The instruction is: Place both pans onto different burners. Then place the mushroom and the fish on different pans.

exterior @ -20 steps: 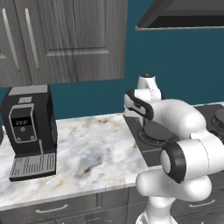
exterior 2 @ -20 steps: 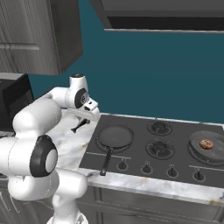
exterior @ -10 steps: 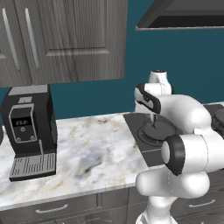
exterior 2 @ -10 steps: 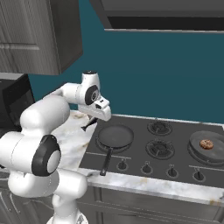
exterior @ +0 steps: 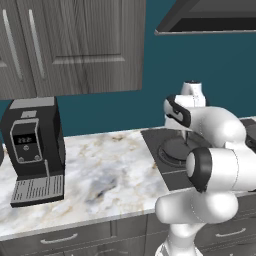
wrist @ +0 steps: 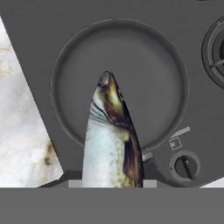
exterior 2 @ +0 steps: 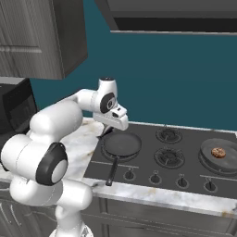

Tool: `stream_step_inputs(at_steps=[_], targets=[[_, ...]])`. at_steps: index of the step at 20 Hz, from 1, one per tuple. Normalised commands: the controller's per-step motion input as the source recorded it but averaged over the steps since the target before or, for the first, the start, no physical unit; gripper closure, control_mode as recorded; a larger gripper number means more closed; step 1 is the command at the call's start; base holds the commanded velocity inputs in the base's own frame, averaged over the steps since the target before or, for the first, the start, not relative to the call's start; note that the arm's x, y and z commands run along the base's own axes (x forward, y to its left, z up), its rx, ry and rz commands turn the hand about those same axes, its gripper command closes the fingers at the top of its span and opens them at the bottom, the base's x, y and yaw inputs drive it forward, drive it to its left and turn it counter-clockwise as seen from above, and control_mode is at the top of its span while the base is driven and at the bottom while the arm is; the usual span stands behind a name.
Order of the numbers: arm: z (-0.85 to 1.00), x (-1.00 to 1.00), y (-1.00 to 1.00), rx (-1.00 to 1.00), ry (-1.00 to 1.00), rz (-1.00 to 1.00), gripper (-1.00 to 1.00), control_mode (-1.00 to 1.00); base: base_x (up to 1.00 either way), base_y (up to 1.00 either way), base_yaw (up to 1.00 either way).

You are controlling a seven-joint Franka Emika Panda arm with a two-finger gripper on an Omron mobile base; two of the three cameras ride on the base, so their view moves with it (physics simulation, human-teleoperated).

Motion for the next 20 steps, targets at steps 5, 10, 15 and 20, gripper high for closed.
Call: stream_step_inputs(at_steps=[5,10,15,20], targets=[[-0.34,0.02,-0.21,0.00,0.00,-0.02,1.00,-1.00,0.00,0.00,0.00],[-0.28,0.09,-0.20,0.00,0.00,-0.02,1.00,-1.00,0.00,0.00,0.00],[-0.25,0.14,-0.16,0.00,0.00,-0.02,1.00,-1.00,0.00,0.00,0.00],[-0.28,0.16,-0.10,0.00,0.00,-0.02,1.00,-1.00,0.00,0.00,0.00]])
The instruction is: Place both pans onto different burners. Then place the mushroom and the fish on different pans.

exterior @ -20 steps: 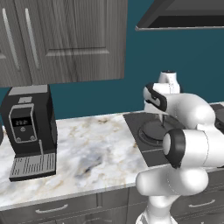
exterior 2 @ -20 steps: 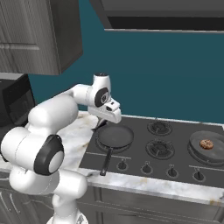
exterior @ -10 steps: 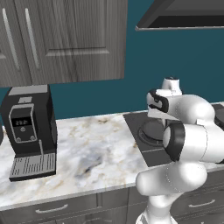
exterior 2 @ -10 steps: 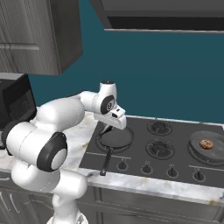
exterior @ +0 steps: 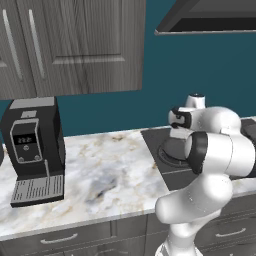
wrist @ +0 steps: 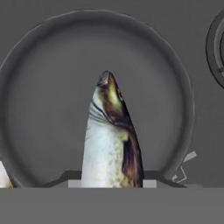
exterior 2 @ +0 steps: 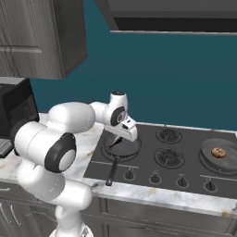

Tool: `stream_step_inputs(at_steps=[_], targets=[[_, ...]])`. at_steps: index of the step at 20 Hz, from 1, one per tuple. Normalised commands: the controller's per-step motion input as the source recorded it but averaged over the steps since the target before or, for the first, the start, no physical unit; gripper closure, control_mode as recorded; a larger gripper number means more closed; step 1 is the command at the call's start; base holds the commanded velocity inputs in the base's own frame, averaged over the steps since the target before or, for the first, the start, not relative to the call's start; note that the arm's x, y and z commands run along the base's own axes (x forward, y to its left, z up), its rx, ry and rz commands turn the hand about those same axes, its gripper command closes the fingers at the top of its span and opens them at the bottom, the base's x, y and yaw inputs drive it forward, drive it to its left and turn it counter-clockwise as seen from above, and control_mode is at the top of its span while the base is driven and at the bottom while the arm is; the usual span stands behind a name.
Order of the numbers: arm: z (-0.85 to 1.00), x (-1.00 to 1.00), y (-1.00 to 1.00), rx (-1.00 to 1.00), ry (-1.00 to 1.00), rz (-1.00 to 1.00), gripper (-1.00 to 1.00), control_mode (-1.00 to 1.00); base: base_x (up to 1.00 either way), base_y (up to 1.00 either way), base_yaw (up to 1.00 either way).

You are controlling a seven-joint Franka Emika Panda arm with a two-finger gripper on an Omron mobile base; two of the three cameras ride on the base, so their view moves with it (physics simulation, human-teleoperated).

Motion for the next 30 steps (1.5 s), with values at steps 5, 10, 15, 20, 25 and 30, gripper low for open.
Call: stream_step_inputs(at_steps=[5,10,15,20,25,30], targets=[[-0.23,0.17,-0.02,0.00,0.00,-0.02,1.00,-1.00,0.00,0.00,0.00],[-0.21,0.06,0.00,0.00,0.00,-0.01,1.00,-1.00,0.00,0.00,0.00],[-0.20,0.03,-0.01,0.00,0.00,0.00,1.00,-1.00,0.00,0.00,0.00],[-0.20,0.06,0.00,0.00,0.00,0.00,1.00,-1.00,0.00,0.00,0.00],[-0.19,0.09,0.00,0.00,0.00,0.00,1.00,-1.00,0.00,0.00,0.00],[-0.12,0.11,0.00,0.00,0.00,0.00,1.00,-1.00,0.00,0.00,0.00]])
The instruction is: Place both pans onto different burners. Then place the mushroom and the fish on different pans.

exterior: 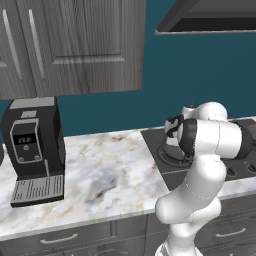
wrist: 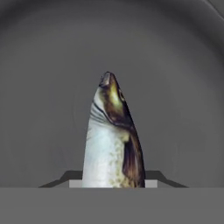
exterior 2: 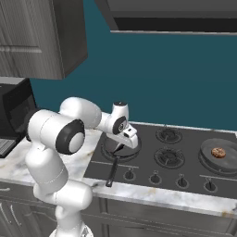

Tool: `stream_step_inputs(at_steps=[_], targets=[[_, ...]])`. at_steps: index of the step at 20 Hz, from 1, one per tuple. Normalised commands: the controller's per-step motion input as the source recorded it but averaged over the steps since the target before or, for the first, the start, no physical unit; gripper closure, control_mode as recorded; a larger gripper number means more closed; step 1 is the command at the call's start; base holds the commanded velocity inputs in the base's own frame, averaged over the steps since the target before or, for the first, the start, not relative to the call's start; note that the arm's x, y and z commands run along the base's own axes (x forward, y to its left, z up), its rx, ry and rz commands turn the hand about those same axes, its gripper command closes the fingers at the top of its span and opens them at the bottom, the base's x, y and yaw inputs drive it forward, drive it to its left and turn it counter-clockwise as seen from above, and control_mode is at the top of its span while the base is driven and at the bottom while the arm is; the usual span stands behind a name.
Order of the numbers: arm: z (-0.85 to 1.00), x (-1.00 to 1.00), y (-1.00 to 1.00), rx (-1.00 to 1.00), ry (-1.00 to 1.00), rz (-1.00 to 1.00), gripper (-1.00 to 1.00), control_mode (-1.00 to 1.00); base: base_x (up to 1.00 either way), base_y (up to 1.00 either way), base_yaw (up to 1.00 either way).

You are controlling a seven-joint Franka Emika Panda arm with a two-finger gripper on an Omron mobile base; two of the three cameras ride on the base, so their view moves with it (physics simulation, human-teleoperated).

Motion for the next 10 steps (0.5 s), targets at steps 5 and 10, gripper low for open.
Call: stream_step_inputs(at_steps=[5,10], targets=[[0.00,0.07,0.00,0.00,0.01,0.00,1.00,-1.00,0.00,0.00,0.00],[0.00,0.04,0.00,0.00,0.03,0.00,-1.00,-1.00,0.00,0.00,0.00]])
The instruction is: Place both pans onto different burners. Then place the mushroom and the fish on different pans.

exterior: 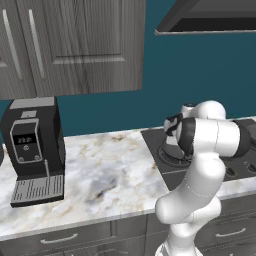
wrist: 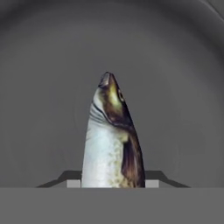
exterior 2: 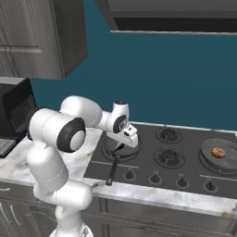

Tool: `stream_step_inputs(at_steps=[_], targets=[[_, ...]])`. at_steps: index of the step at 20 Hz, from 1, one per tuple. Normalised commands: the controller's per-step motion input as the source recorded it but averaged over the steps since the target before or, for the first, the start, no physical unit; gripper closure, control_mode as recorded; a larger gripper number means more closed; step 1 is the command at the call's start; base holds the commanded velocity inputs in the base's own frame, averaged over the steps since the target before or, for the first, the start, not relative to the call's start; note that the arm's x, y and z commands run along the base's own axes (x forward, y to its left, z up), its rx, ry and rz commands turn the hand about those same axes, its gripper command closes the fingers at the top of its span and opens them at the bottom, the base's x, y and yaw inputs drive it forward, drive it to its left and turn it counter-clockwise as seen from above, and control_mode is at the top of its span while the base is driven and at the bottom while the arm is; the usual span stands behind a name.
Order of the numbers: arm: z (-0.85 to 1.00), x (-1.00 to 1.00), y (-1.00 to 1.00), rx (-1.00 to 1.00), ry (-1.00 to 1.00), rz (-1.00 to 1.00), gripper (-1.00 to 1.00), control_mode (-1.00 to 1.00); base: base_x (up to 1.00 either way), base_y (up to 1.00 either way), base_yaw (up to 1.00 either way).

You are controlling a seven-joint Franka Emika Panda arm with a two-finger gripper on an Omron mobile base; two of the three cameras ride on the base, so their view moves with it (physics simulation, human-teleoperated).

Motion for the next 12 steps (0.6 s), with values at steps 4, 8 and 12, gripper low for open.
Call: stream_step_inputs(at_steps=[4,8,12], targets=[[0.03,0.01,0.00,0.00,0.03,0.00,-1.00,-1.00,0.00,0.00,0.00],[0.21,0.00,0.00,0.00,0.02,0.00,-1.00,-1.00,0.00,0.00,0.00],[0.42,-0.01,0.00,0.00,0.00,0.00,-1.00,-1.00,0.00,0.00,0.00]])
